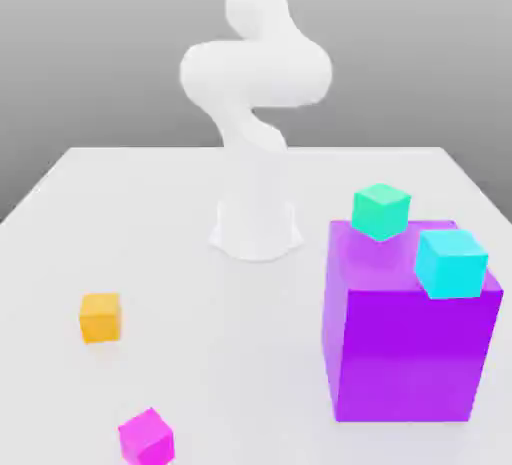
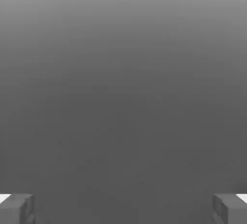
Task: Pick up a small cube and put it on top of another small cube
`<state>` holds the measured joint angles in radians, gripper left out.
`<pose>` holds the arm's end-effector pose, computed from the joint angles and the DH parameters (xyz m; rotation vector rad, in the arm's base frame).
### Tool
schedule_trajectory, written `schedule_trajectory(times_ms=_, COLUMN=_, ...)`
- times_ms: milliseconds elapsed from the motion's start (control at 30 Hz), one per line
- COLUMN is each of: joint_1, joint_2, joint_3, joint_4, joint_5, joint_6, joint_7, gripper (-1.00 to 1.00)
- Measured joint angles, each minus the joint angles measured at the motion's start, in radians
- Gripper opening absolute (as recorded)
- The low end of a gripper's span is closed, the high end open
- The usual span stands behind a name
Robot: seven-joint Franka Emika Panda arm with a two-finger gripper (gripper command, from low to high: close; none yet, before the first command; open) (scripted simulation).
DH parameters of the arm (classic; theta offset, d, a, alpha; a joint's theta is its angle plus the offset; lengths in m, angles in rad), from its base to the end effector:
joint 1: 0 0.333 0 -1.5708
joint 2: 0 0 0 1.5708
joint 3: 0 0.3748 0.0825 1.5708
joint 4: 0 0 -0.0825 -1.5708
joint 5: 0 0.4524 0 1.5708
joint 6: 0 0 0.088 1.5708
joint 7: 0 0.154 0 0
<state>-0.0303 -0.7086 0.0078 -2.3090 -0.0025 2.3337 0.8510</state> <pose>0.4417 -0.0091 0.6848 -2.4435 1.1390 -0.9522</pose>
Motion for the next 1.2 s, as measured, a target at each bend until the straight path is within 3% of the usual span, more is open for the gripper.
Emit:
schedule_trajectory(times_ms=600, joint_1=-0.162, joint_2=0.659, joint_3=-0.001, joint_4=-0.065, joint_5=-0.036, joint_6=0.243, joint_7=0.381, gripper=0.00)
schedule_trajectory(times_ms=1033, joint_1=-0.207, joint_2=1.129, joint_3=-0.025, joint_4=-0.072, joint_5=0.024, joint_6=0.469, joint_7=0.524, gripper=0.00)
schedule_trajectory(times_ms=1067, joint_1=-0.208, joint_2=1.164, joint_3=-0.024, joint_4=-0.065, joint_5=0.026, joint_6=0.496, joint_7=0.523, gripper=-1.00)
schedule_trajectory(times_ms=1200, joint_1=-0.208, joint_2=1.164, joint_3=-0.024, joint_4=-0.065, joint_5=0.025, joint_6=0.497, joint_7=0.524, gripper=-1.00)
